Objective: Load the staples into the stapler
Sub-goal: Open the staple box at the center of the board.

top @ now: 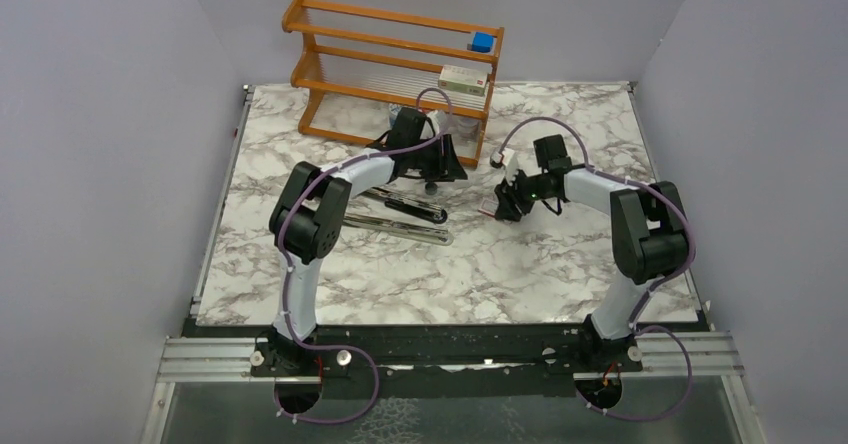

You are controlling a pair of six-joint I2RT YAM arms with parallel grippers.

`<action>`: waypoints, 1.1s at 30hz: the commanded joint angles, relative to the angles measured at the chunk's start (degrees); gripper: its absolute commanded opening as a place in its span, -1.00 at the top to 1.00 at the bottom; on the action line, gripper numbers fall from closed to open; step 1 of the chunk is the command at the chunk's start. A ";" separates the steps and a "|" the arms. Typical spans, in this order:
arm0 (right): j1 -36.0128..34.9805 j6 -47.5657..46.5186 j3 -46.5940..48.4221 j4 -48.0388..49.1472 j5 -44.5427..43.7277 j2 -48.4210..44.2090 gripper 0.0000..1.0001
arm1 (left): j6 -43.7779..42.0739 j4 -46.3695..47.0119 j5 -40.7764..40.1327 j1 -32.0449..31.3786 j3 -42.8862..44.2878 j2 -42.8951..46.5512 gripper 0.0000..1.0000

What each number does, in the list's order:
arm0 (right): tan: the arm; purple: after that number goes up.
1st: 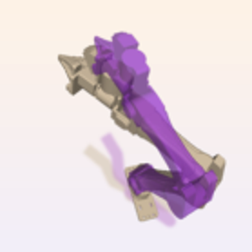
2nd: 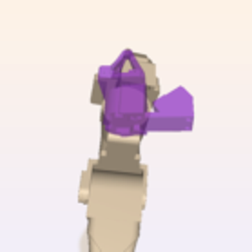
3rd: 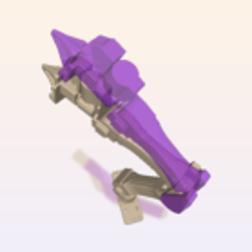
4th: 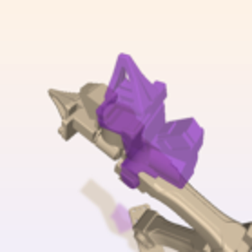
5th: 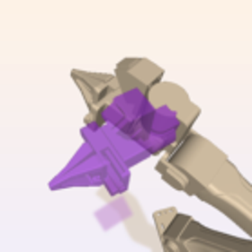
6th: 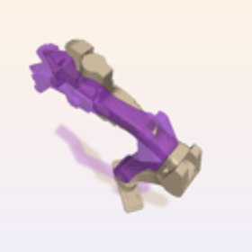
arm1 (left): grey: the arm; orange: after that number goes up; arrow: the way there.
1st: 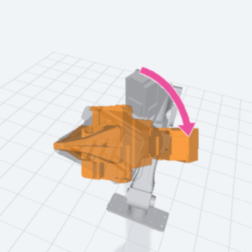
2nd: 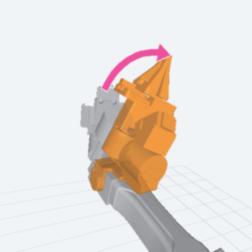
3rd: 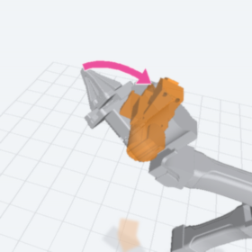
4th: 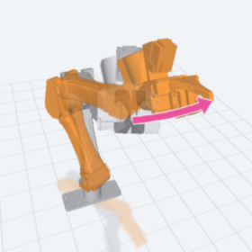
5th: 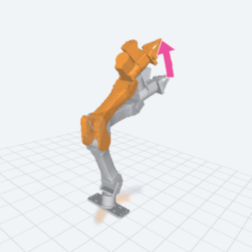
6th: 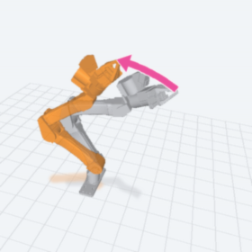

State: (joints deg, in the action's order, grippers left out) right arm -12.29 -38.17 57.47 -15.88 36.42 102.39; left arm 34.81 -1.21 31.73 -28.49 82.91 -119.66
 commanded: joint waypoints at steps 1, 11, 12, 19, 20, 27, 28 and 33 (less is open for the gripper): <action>-0.42 4.03 1.10 1.06 2.58 0.33 -0.06 | -4.49 -5.75 -3.11 1.11 0.13 0.77 0.05; -0.44 18.54 -7.12 16.15 -2.52 -13.06 -0.22 | -5.79 -6.51 -1.80 1.15 1.70 -0.05 0.05; -0.47 23.64 -9.31 19.49 -4.98 -15.16 -0.22 | -6.05 -6.66 -1.68 1.06 1.80 0.04 0.04; -0.51 59.87 -21.13 27.22 -18.97 -26.75 -0.11 | -6.94 -7.43 -1.36 -0.33 3.30 -0.89 0.05; -0.46 64.65 -22.42 26.68 -20.71 -27.91 -0.11 | -7.06 -7.59 -1.32 -0.83 3.70 -1.25 0.05; -0.54 85.00 -32.52 26.61 -32.81 -34.15 -0.09 | -6.72 -7.85 -0.71 -3.11 6.12 -3.48 0.10; -0.54 85.96 -33.25 26.92 -33.76 -34.29 -0.09 | -6.80 -7.84 -0.72 -3.29 6.31 -3.71 0.11; -0.52 88.55 -34.37 29.72 -33.77 -31.50 -0.06 | -6.30 -7.15 0.50 -3.59 6.37 -4.91 0.11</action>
State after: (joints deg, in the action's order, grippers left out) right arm -12.64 43.59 23.62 9.41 6.59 69.30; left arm 28.84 -9.13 30.28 -32.14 87.74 -122.87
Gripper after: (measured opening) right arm 0.543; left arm 0.449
